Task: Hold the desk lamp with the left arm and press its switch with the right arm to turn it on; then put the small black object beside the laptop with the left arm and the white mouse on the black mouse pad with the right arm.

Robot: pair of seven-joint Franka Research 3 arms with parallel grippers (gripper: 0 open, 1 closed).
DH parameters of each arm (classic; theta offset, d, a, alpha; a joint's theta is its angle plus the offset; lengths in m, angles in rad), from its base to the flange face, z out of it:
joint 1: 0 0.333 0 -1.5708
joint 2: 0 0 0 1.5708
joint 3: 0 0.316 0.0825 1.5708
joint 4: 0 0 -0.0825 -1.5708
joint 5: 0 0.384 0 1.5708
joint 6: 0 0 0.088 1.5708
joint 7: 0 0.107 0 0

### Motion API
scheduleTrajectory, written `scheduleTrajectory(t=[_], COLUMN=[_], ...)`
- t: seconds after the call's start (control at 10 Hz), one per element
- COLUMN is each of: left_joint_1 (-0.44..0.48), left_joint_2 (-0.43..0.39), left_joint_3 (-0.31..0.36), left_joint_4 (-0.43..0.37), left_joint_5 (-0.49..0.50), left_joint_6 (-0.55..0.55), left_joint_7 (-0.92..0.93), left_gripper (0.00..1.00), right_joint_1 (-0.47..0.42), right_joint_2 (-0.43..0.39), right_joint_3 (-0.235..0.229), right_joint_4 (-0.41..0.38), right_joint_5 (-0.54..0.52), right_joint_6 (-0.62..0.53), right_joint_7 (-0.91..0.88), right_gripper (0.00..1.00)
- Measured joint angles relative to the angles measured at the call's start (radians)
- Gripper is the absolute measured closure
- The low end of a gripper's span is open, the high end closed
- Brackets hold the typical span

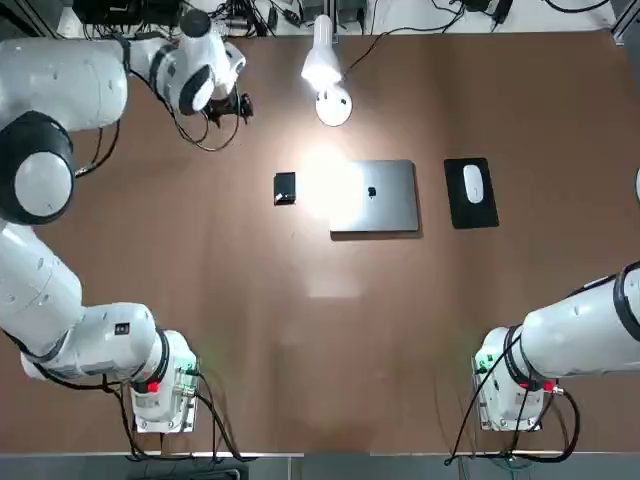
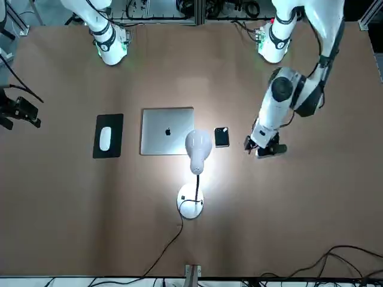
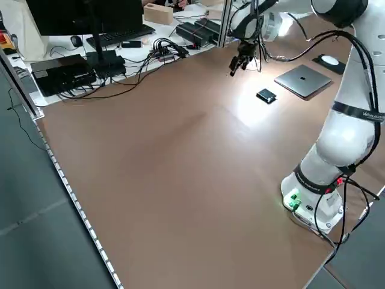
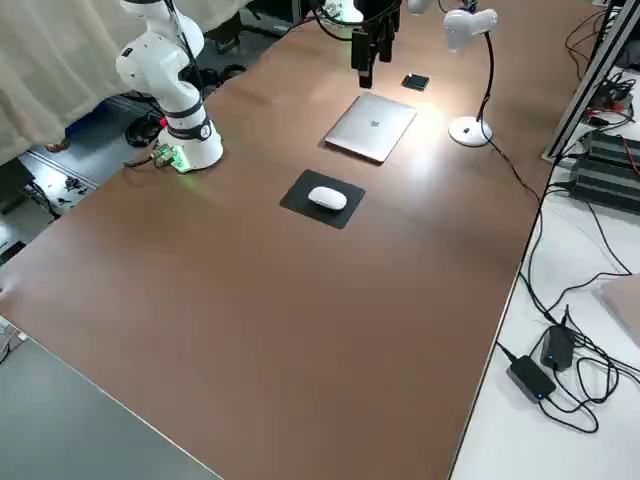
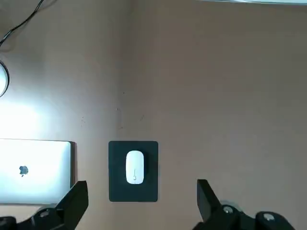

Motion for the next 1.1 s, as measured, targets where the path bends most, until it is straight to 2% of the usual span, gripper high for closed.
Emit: scheduleTrajectory(t=[0.1, 0.3, 0.5, 0.8, 0.9, 1.0, 1.1], left_joint_1=[0.002, -0.03, -0.052, -0.057, -0.064, -0.077, -0.089], left_joint_2=[-0.042, -0.132, -0.229, -0.398, -0.431, -0.429, -0.393], left_joint_3=[0.031, 0.174, 0.302, 0.415, 0.449, 0.467, 0.467], left_joint_4=[0.021, 0.088, 0.141, 0.146, 0.158, 0.217, 0.327], left_joint_5=[-0.069, -0.182, -0.208, -0.209, -0.211, -0.212, -0.213], left_joint_6=[-0.052, -0.182, -0.338, -0.544, -0.578, -0.649, -0.751], left_joint_7=[0.101, 0.346, 0.523, 0.693, 0.764, 0.794, 0.799], left_gripper=[0.0, 0.0, 0.0, 0.0, 0.0, 0.0, 0.0], right_joint_1=[0.0, -0.001, -0.003, -0.016, -0.024, -0.031, -0.038], right_joint_2=[0.0, 0.0, 0.0, 0.0, -0.001, -0.001, -0.001], right_joint_3=[0.0, -0.001, -0.005, -0.017, -0.018, -0.019, -0.019], right_joint_4=[0.0, 0.001, 0.002, 0.005, 0.006, 0.007, 0.012], right_joint_5=[-0.001, -0.004, -0.006, -0.008, -0.008, -0.008, -0.008], right_joint_6=[0.0, 0.0, 0.0, 0.0, -0.004, -0.008, -0.009], right_joint_7=[0.0, 0.0, 0.0, 0.0, 0.0, 0.0, 0.0], right_gripper=[0.0, 0.0, 0.0, 0.0, 0.0, 0.0, 0.0])
